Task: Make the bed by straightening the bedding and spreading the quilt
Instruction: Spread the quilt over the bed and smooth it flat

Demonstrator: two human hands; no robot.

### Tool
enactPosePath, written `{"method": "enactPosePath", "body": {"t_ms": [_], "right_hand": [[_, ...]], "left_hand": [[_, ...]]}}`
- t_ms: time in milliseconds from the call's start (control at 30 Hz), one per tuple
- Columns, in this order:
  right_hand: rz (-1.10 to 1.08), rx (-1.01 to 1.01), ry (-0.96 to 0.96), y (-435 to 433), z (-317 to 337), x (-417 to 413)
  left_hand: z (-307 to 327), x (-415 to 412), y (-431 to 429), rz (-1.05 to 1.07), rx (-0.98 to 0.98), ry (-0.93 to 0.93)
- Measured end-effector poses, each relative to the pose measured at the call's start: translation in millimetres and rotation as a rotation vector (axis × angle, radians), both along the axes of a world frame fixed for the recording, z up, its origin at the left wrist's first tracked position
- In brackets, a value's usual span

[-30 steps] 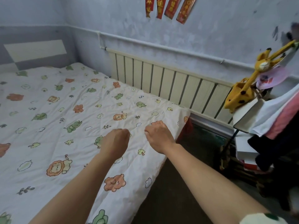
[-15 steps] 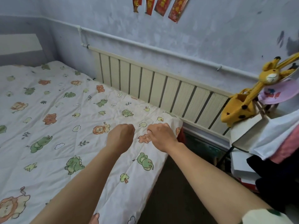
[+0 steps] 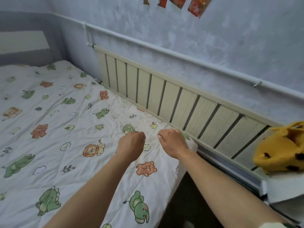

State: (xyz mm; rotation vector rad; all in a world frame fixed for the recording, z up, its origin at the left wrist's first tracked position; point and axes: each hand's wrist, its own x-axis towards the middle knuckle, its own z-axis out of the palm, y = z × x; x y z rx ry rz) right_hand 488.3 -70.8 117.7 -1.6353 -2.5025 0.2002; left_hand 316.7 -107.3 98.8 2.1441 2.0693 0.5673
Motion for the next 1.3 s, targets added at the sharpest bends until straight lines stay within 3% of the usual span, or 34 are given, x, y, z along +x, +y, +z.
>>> {"method": "enactPosePath", "body": {"t_ms": [300, 567, 1067, 1300], "right_hand": [[0.255, -0.033, -0.031, 218.7, -63.1, 39.2], [0.237, -0.110, -0.033, 342.3, -144.0, 79.0], [-0.047, -0.314, -0.143, 441.1, -333.4, 185.7], [-0.090, -0.487, -0.210, 451.5, -378.0, 209.0]], "left_hand": [[-55.8, 71.9, 177.7, 0.256, -0.097, -0.035], [-130.4, 116.9, 289.9, 0.276, -0.188, -0.070], [-294.4, 178.0, 431.3, 0.107, -0.438, -0.043], [-344.9, 200.0, 468.1, 0.050, -0.522, 0.035]]}}
